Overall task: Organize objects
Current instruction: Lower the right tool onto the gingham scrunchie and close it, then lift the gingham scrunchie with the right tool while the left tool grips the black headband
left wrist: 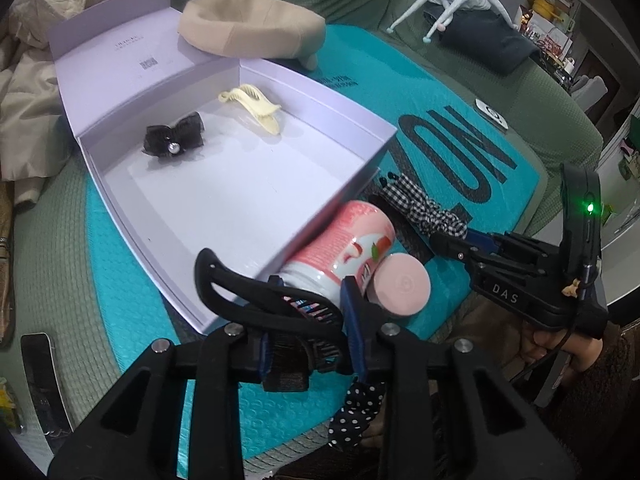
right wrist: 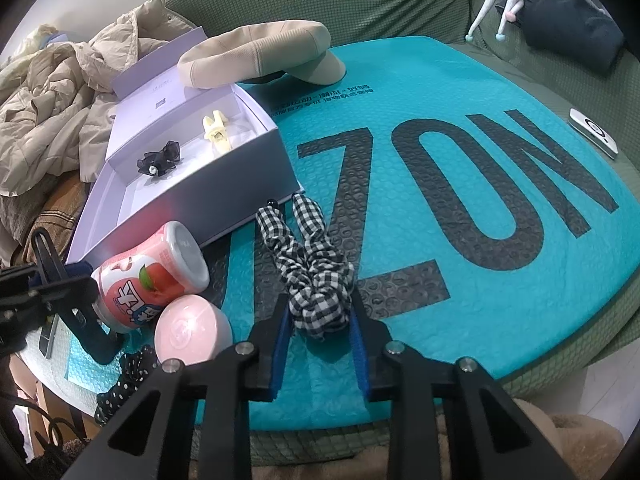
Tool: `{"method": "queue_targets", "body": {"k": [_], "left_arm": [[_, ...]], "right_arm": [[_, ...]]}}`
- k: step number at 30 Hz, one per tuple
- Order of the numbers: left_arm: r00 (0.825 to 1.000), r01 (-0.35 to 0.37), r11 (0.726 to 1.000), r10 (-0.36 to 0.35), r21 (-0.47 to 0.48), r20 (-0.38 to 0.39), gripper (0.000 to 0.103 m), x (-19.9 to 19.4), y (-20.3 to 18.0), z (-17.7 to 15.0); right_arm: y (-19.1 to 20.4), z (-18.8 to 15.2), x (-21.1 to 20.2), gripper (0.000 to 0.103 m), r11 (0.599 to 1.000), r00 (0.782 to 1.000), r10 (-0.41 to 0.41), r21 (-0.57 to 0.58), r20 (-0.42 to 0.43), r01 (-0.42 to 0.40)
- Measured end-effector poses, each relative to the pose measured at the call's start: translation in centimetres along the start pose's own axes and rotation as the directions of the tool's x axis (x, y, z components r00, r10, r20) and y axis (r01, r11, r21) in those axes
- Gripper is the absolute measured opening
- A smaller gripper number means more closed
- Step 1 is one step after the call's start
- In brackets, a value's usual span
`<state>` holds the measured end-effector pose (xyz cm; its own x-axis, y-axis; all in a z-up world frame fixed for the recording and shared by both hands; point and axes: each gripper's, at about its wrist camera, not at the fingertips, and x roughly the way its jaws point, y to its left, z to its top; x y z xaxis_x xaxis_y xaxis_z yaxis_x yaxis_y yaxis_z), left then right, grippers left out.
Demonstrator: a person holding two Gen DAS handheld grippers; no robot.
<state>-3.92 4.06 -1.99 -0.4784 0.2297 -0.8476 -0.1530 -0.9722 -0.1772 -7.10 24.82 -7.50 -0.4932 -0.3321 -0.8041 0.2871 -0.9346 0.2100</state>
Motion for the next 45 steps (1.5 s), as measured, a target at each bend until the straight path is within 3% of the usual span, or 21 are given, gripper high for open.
{"method": "queue_targets", "body": {"k": [4, 9, 22, 31, 35, 39, 41, 45], "left_arm": [[1.0, 0.027, 0.999, -0.027, -0.029, -0.008, 0.017, -0.2, 0.7, 0.2], [1.0, 0.025, 0.999, -0.025, -0.035, -0.004, 0.016, -0.4, 0.9, 0.1], [0.999, 0.035, 0.998, -0.033, -0.048, 0.036, 0.014, -1.0, 1.5, 0.8], [0.999, 0.048, 0.999, -0.048, -0.013, -0.025, 0.015, 0.0, 0.6, 0.1], [0.998, 0.04, 0.999, -0.039, 0.027, -0.058, 0.027, 0.1, 0.2, -0.1], [0.999, -0.019, 0.994, 0.022, 0.108, -0.028, 0.026, -0.3, -0.6, -0.4], [0.999, -0.038, 0.989, 0.041, 0.146, -0.019, 0.017, -0.4, -1.1, -0.5], [0.999, -0.037, 0.987, 0.042, 0.159, -0.029, 0.016, -0.5, -1.2, -0.4]], "right_arm": [[0.1, 0.0, 0.0, 0.027, 1.0, 1.0, -0.004, -0.004, 0.0, 0.004], [0.3, 0.1, -0.1, 0.023, 1.0, 1.0, -0.001, -0.009, -0.004, 0.001], [0.8, 0.0, 0.0, 0.022, 1.0, 1.0, 0.019, -0.023, -0.014, -0.019], [0.7, 0.0, 0.0, 0.023, 1.0, 1.0, 0.02, -0.022, -0.015, -0.021], [0.8, -0.1, 0.0, 0.023, 1.0, 1.0, 0.021, -0.021, -0.015, -0.021], [0.7, -0.1, 0.0, 0.023, 1.0, 1.0, 0.021, -0.021, -0.014, -0.021], [0.8, -0.1, 0.0, 0.023, 1.0, 1.0, 0.022, -0.021, -0.011, -0.022], [0.9, -0.1, -0.2, 0.02, 0.999, 0.999, 0.034, -0.023, -0.005, -0.034]]}}
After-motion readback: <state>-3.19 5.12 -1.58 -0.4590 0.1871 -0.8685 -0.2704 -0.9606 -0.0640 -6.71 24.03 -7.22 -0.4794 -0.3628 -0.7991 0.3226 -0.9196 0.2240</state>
